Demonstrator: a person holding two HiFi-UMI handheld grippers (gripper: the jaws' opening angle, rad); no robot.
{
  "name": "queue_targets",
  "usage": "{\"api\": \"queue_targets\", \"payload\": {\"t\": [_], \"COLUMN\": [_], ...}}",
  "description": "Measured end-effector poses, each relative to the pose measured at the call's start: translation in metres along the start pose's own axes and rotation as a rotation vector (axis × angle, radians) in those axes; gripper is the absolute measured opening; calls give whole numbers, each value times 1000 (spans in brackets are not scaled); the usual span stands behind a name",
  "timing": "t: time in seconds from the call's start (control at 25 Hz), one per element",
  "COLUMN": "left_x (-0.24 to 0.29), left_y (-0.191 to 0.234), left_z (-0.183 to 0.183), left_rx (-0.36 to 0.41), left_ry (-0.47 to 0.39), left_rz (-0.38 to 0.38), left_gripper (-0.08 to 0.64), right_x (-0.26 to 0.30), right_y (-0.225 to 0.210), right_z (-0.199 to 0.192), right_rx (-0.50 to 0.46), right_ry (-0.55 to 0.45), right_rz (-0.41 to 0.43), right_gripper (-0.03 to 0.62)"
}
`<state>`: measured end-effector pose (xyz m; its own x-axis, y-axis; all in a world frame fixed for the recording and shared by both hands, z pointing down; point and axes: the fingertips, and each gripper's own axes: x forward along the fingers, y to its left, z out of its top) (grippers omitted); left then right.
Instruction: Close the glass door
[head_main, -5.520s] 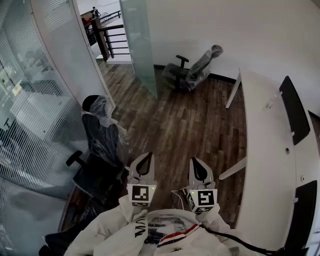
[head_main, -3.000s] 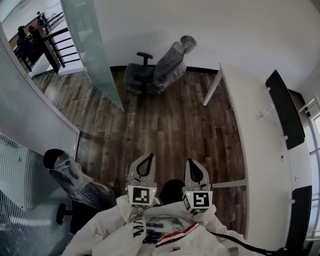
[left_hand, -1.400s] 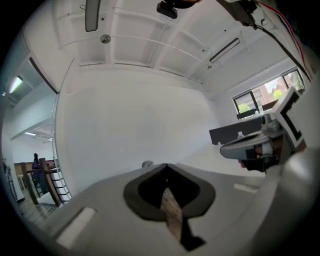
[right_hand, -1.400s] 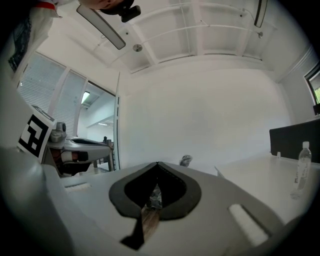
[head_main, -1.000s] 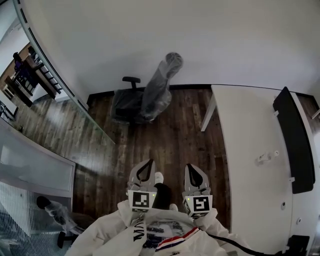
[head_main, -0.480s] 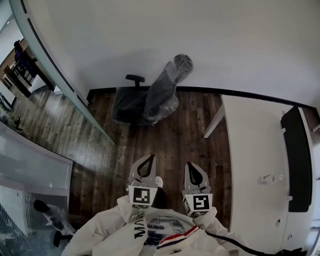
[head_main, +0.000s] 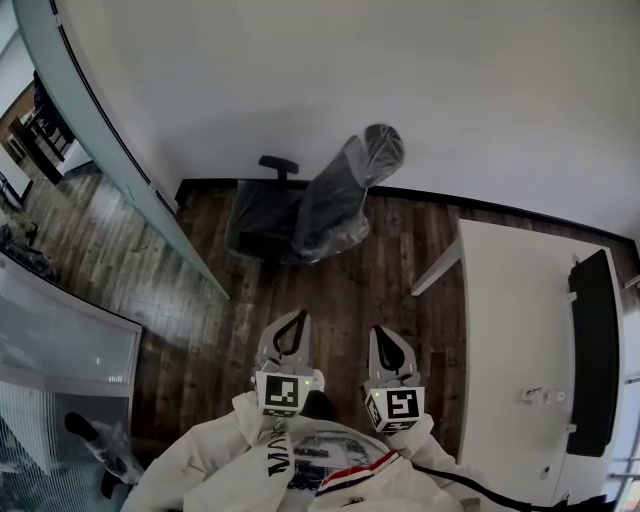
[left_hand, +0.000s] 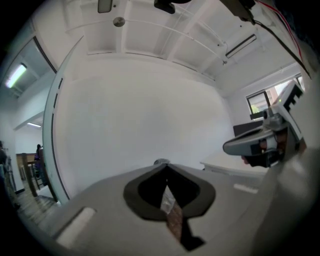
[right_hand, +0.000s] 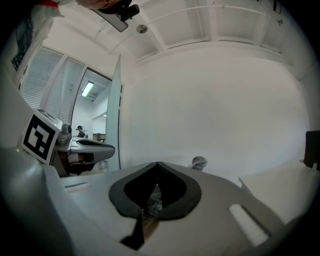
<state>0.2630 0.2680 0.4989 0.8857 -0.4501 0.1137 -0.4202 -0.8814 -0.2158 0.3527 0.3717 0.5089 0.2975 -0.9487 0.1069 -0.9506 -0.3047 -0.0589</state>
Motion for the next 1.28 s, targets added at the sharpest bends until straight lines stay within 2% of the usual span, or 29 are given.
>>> {"api": "queue_targets", "payload": {"t": [0.44, 0.64, 0.76, 1.04, 1.28], "left_x": [81, 120, 138, 201, 269], "left_y": [55, 76, 89, 114, 143], "left_z": [-10, -5, -6, -24, -19], "left_rx": [-26, -13, -9, -32, -54], "left_ry": [1, -15, -19, 41, 78], "left_rz": [-24, -58, -48, 27, 166], "left_gripper": [3, 3, 3, 3, 3], "right_x": [96, 141, 166, 240, 326], "right_y": [-25, -34, -42, -69, -93], "right_z": [9, 23, 29, 19, 31], "right_rx": [-16, -22, -24, -9, -9], "right_ry": [35, 6, -1, 23, 41], "right_rz": [-28, -46, -39, 47, 213], "right_gripper": [5, 5, 5, 5, 5]}}
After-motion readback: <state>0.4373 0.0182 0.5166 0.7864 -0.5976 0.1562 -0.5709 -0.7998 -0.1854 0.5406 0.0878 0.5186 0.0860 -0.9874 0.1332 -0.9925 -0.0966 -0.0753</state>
